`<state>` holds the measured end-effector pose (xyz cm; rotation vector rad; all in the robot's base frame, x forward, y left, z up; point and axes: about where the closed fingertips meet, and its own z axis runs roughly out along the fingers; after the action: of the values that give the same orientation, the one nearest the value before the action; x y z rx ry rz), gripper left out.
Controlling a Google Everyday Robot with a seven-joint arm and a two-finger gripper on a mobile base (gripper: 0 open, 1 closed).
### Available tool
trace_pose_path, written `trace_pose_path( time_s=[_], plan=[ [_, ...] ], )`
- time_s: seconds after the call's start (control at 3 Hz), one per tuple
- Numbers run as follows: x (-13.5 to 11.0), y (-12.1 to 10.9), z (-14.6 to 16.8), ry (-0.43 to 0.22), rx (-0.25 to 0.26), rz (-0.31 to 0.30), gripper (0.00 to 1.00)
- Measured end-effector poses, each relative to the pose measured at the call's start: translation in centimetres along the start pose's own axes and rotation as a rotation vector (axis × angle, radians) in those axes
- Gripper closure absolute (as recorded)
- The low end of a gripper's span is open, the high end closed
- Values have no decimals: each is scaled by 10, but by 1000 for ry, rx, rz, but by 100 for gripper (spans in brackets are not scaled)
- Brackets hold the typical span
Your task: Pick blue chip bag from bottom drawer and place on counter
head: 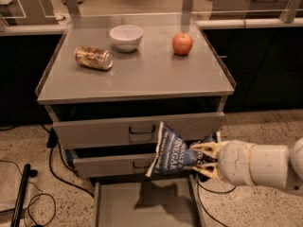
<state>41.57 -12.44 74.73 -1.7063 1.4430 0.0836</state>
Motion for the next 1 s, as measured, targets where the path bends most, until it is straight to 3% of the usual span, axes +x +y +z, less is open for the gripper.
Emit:
trace_pose_path(
  time_s=[0.33, 0.67, 1.0],
  plan=[
    [-21, -51, -35, -48, 36, -2, 100],
    [-29, -105, -57, -96, 103, -20, 100],
    [-29, -105, -57, -96, 103, -20, 100]
  ],
)
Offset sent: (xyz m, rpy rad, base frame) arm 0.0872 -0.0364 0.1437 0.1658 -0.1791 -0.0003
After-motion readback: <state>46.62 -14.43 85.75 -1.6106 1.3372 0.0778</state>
